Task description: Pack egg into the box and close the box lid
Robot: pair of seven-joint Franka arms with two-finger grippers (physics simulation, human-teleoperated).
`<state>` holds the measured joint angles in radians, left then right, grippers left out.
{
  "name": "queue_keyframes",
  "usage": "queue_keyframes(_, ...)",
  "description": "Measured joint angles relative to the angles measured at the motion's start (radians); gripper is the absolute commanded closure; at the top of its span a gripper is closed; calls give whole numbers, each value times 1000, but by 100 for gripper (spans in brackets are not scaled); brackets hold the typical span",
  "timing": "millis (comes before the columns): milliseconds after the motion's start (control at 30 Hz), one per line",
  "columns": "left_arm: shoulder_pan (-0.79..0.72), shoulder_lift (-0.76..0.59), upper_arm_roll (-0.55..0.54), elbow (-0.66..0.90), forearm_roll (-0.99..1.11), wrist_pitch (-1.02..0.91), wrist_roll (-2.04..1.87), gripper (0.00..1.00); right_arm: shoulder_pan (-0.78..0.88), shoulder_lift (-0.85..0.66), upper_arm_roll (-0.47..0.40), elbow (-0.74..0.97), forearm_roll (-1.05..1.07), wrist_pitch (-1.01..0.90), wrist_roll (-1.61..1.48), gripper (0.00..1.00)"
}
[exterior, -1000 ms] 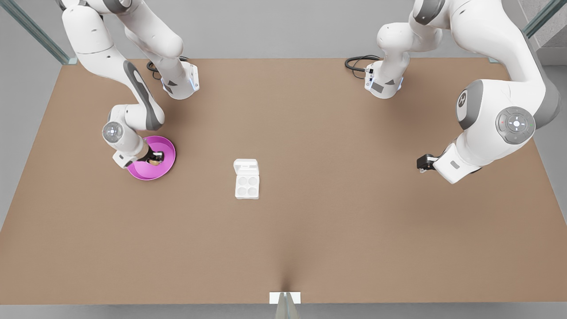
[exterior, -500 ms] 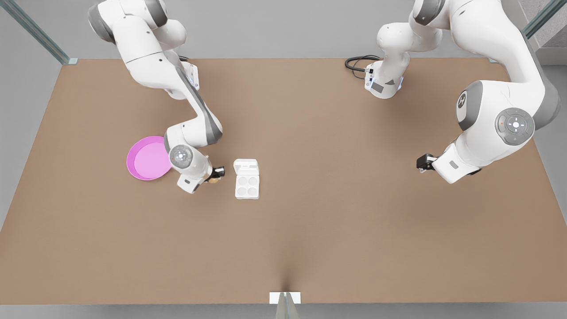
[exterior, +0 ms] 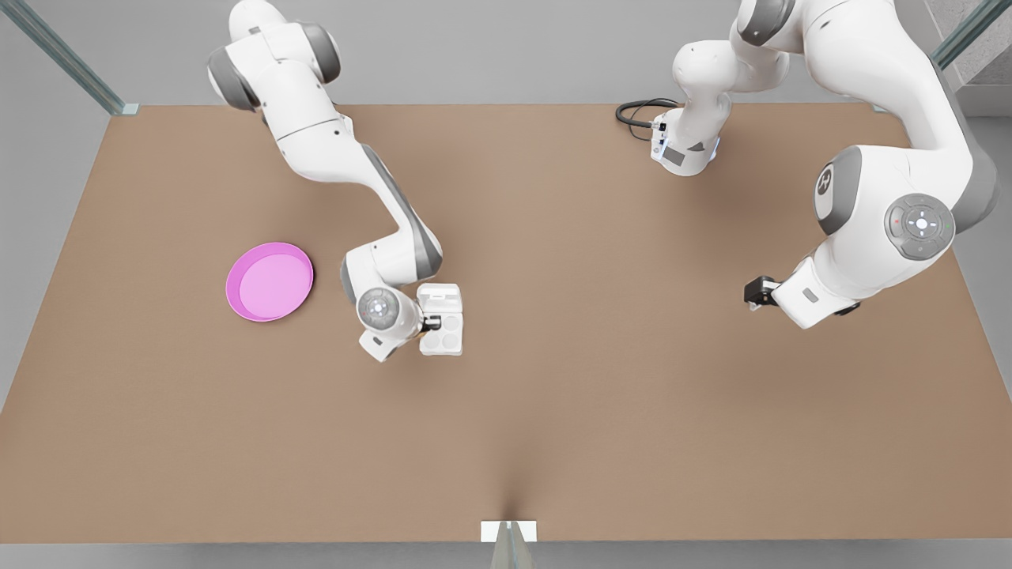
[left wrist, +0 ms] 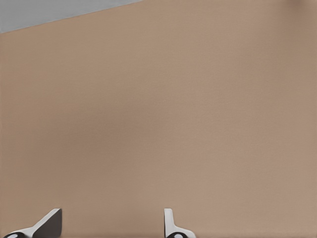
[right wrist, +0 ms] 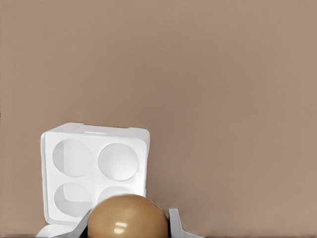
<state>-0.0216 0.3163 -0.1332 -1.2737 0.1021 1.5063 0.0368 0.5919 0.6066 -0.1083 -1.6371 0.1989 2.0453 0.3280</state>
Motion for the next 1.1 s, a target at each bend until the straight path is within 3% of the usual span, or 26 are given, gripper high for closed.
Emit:
queue_keyframes(400, 0, 3, 0, 0, 2, 3, 6, 0, 51, 43, -2, -27, 27, 4, 87, 46)
queue_keyframes(467, 0, 3, 0, 0, 2, 3, 7, 0, 53, 48, -2, -27, 28, 5, 97, 40)
queue_keyframes(500, 0, 3, 0, 0, 2, 3, 7, 0, 53, 49, -2, -27, 27, 5, 103, 22)
queue_keyframes(533, 0, 4, 0, 0, 3, 4, 7, 0, 53, 49, -2, -27, 26, 6, 108, 29)
queue_keyframes(600, 1, 5, 0, 0, 3, 4, 8, 0, 60, 48, -1, -28, 26, 7, 117, 22)
queue_keyframes(633, 1, 5, 0, 0, 3, 4, 8, 0, 66, 48, -1, -28, 26, 7, 121, 0)
queue_keyframes(733, 5, 5, 1, 0, 2, 4, 9, 0, 56, 40, 2, -28, 25, 7, 133, 0)
queue_keyframes(833, 1, -3, -22, -4, -2, 1, -2, 0, -68, -28, 10, -62, 14, 0, 132, 0)
queue_keyframes(900, 0, -12, -127, -9, -4, -11, -34, 0, -227, -143, 10, -136, -14, -23, 103, 0)
queue_keyframes(1000, -4, -130, -352, -288, -4, 46, -122, 0, -542, -343, 8, -163, -85, -112, 25, 0)
queue_keyframes(1100, -237, -102, -444, -387, 1, 145, -261, 0, -722, -492, 59, -129, -124, -208, -53, 0)
